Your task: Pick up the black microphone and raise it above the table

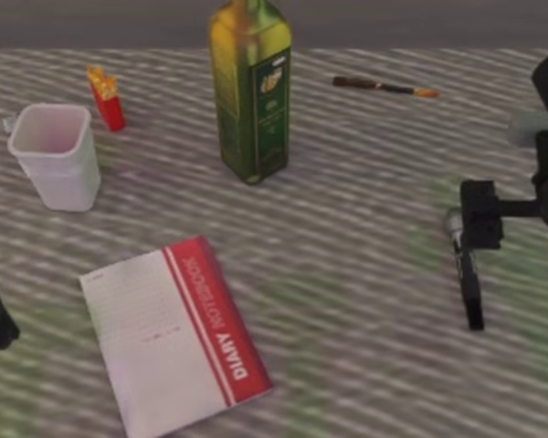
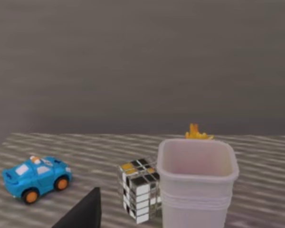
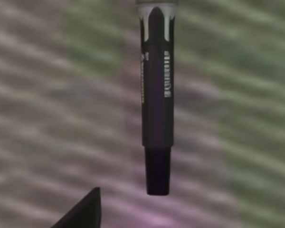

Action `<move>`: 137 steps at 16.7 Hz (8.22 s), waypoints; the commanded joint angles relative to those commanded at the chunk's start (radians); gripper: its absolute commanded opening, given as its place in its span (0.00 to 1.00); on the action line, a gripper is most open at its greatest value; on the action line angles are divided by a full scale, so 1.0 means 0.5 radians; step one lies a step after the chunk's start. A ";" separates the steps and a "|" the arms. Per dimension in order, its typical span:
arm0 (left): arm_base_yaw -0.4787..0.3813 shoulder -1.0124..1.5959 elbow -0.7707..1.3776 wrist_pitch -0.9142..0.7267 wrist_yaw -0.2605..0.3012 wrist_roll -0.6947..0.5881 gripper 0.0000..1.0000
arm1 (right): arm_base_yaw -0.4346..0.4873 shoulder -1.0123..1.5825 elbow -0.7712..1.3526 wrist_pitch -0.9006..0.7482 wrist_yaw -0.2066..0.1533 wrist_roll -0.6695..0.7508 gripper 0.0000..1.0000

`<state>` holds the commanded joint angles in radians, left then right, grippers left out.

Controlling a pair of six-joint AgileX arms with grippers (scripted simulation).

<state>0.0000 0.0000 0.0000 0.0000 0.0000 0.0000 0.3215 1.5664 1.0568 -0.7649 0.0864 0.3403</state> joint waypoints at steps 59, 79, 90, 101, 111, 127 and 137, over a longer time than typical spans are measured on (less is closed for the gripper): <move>0.000 0.000 0.000 0.000 0.000 0.000 1.00 | 0.140 0.875 0.149 1.020 -0.290 -0.007 0.00; 0.000 0.000 0.000 0.000 0.000 0.000 1.00 | 0.110 0.267 -0.521 3.351 -0.954 -0.646 0.00; 0.000 0.000 0.000 0.000 0.000 0.000 1.00 | 0.578 -0.034 -0.494 3.120 -0.513 -0.624 0.00; 0.000 0.000 0.000 0.000 0.000 0.000 1.00 | 0.613 -0.059 -0.491 3.103 -0.479 -0.624 0.00; -0.249 0.915 0.552 0.408 0.578 0.008 1.00 | 0.613 -0.059 -0.491 3.103 -0.479 -0.624 0.00; -0.632 2.511 1.477 1.105 1.478 0.009 1.00 | 0.613 -0.059 -0.491 3.103 -0.479 -0.624 0.00; -0.909 2.967 1.874 1.159 1.207 0.022 1.00 | 0.613 -0.059 -0.491 3.103 -0.479 -0.624 0.00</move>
<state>-0.4547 1.4835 0.9370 0.5793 0.6036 0.0112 0.6283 1.5369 0.8111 0.7865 -0.1533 0.0286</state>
